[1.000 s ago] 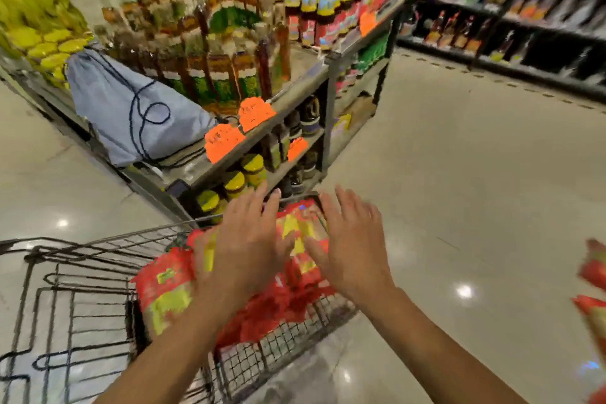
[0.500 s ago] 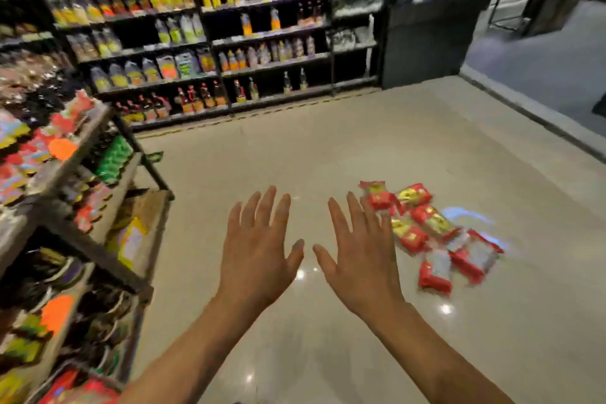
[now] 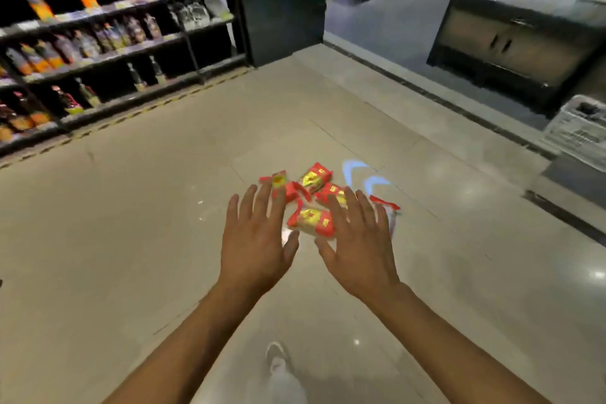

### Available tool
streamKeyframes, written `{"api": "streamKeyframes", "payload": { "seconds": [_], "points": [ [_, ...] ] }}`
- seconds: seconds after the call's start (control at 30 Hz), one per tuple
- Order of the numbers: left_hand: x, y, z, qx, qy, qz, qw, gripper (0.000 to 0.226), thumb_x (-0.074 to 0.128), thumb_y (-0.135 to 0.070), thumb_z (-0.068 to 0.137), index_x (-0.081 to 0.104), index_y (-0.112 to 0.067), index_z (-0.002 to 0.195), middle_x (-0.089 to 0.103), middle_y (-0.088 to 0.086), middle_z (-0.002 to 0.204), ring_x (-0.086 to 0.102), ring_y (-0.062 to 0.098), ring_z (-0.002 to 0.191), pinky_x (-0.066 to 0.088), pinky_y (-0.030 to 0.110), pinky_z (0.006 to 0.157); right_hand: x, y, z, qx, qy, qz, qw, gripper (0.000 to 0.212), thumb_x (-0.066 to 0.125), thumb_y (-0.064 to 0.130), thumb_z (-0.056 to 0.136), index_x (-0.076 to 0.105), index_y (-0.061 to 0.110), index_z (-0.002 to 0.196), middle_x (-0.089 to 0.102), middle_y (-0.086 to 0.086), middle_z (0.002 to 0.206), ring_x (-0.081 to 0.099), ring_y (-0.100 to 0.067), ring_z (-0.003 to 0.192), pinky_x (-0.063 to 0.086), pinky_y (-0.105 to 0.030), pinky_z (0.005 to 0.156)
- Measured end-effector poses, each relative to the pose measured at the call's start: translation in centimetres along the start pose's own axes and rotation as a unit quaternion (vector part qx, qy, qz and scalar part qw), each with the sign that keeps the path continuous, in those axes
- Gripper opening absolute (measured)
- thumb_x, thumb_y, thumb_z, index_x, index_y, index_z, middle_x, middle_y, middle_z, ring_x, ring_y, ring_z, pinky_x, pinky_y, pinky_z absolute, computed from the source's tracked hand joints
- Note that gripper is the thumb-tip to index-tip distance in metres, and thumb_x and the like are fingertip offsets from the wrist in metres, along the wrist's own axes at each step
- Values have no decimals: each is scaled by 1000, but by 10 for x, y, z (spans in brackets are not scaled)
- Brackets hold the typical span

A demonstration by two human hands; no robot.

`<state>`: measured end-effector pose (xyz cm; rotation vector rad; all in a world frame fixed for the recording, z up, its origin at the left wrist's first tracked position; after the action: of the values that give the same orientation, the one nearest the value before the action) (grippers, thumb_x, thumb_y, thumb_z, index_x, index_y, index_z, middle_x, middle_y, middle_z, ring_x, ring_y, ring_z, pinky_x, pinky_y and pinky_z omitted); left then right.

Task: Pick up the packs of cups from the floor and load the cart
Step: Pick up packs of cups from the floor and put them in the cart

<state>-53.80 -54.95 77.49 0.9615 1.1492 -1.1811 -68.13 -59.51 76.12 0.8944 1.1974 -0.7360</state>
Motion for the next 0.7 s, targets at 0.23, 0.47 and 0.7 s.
{"api": "streamKeyframes", "payload": {
  "seconds": [0.23, 0.47, 0.7],
  "points": [
    [69, 8, 144, 86, 39, -45, 995, 72, 51, -52, 96, 40, -12, 154, 41, 18, 159, 40, 41, 145, 28, 57, 119, 42, -57, 120, 86, 19, -36, 995, 76, 49, 56, 96, 28, 20, 160, 27, -15, 166, 24, -33, 154, 15, -54, 122],
    [186, -7, 278, 155, 123, -17, 980, 78, 58, -47, 94, 33, -9, 157, 41, 20, 159, 38, 43, 145, 27, 58, 120, 118, -154, 214, 166, 60, -14, 984, 75, 49, 53, 97, 28, 19, 160, 32, -16, 164, 28, -32, 152, 18, -52, 123],
    [384, -37, 414, 216, 202, 47, 954, 82, 60, -50, 92, 31, -10, 158, 37, 19, 161, 34, 41, 148, 24, 56, 122, 296, -284, 323, 242, 143, 48, 958, 79, 47, 55, 97, 18, 20, 162, 29, -16, 165, 25, -31, 153, 22, -53, 121]
  ]
}}
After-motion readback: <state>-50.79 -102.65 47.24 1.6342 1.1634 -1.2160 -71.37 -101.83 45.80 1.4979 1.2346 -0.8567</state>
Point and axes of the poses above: each hand's wrist, its own z-axis towards the middle knuckle, its own x-axis out of the palm, y = z × x, the point moved 10 cm from there along z, towards the middle knuckle
